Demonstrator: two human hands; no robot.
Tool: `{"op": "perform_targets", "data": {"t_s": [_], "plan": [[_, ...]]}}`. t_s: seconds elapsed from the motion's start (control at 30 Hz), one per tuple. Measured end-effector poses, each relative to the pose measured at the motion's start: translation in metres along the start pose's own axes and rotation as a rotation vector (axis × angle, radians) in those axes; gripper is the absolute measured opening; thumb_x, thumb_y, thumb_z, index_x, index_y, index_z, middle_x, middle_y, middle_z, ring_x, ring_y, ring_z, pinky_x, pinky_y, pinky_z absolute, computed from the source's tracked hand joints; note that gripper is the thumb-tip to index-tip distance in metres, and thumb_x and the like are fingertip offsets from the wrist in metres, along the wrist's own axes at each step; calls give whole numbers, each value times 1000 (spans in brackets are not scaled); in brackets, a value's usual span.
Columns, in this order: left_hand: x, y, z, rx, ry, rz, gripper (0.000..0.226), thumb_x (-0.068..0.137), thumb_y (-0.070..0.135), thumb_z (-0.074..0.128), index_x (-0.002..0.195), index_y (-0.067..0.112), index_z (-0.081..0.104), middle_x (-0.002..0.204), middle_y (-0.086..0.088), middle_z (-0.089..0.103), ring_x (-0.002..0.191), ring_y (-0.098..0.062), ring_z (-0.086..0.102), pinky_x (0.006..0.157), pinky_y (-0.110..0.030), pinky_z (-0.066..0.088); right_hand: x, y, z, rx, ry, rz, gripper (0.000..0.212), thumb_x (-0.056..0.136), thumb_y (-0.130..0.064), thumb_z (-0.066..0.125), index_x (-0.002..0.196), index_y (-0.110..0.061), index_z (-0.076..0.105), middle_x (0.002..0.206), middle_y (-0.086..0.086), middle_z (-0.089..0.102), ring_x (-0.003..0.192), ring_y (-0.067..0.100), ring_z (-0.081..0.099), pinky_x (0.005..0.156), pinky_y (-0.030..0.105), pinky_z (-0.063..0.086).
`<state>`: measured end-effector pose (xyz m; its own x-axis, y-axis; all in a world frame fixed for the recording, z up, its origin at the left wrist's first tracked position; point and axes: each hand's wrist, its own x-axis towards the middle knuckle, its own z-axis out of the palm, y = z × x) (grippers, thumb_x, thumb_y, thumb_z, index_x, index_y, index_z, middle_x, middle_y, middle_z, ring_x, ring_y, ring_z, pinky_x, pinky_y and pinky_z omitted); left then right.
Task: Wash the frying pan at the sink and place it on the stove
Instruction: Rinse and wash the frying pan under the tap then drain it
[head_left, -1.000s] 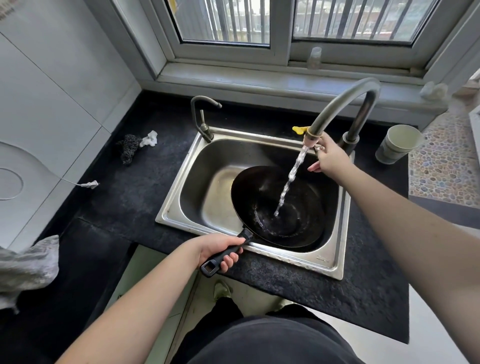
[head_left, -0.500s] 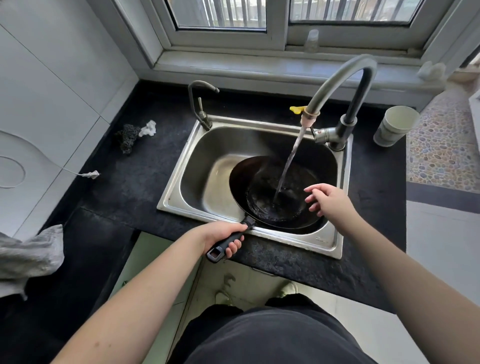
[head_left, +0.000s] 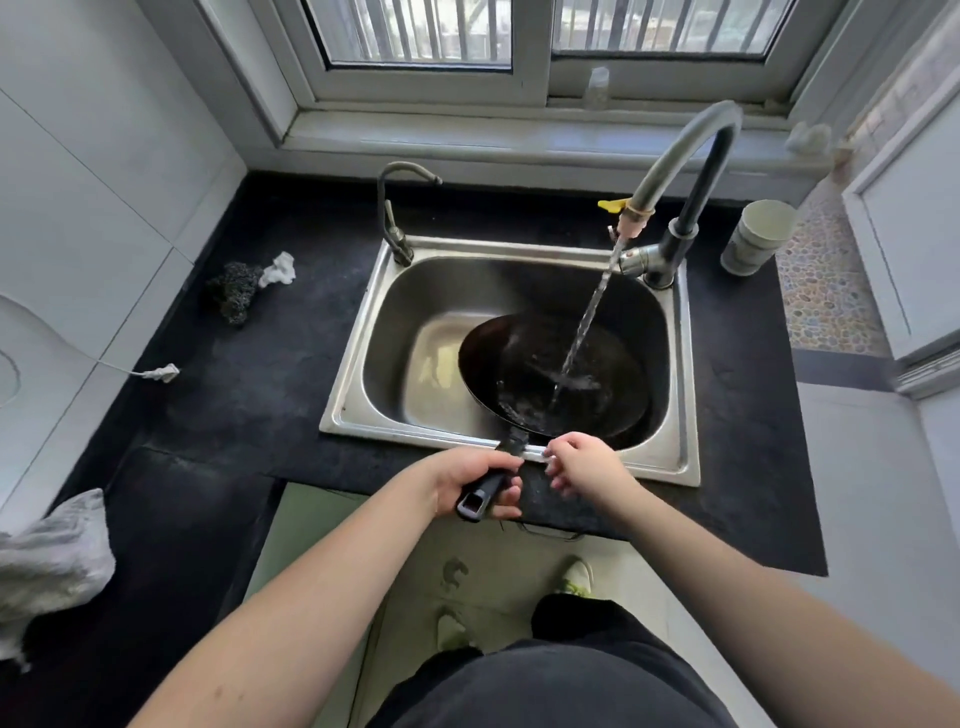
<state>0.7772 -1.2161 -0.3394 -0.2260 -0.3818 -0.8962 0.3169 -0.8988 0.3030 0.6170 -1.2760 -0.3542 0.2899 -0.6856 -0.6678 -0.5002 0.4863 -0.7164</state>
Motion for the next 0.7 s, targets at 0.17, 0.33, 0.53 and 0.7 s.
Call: {"op": "perform_targets", "data": {"t_s": [0.17,0.33,0.53,0.7], "plan": [[-5,5,5,-115,-111,-4,24,100,21,47,79,12,54,50,5,51,36,-2,49,40,-19,50,-7,4,32,178,-16,144,30,99,-23,39,75,-12,54,60,7,52,44,15,47,42,17,37],[-17,19,14,-195,-144,-25,29,99,18,41,72,9,49,46,7,43,31,-1,40,30,-12,34,-4,-1,43,471,-61,274,43,100,-43,37,90,-9,61,79,13,67,68,25,65,63,33,51],[-37,39,28,-233,-91,53,26,93,7,40,68,8,48,49,4,46,32,-2,43,32,-11,37,8,-23,46,1017,-234,376,54,95,-54,43,97,-3,61,67,11,68,67,24,67,65,33,54],[-43,27,31,-94,67,143,30,94,7,42,64,10,47,53,1,43,32,-2,41,31,-13,35,2,-38,55,884,-355,463,66,84,-60,56,53,-2,61,40,6,49,34,18,55,37,23,49]]}}
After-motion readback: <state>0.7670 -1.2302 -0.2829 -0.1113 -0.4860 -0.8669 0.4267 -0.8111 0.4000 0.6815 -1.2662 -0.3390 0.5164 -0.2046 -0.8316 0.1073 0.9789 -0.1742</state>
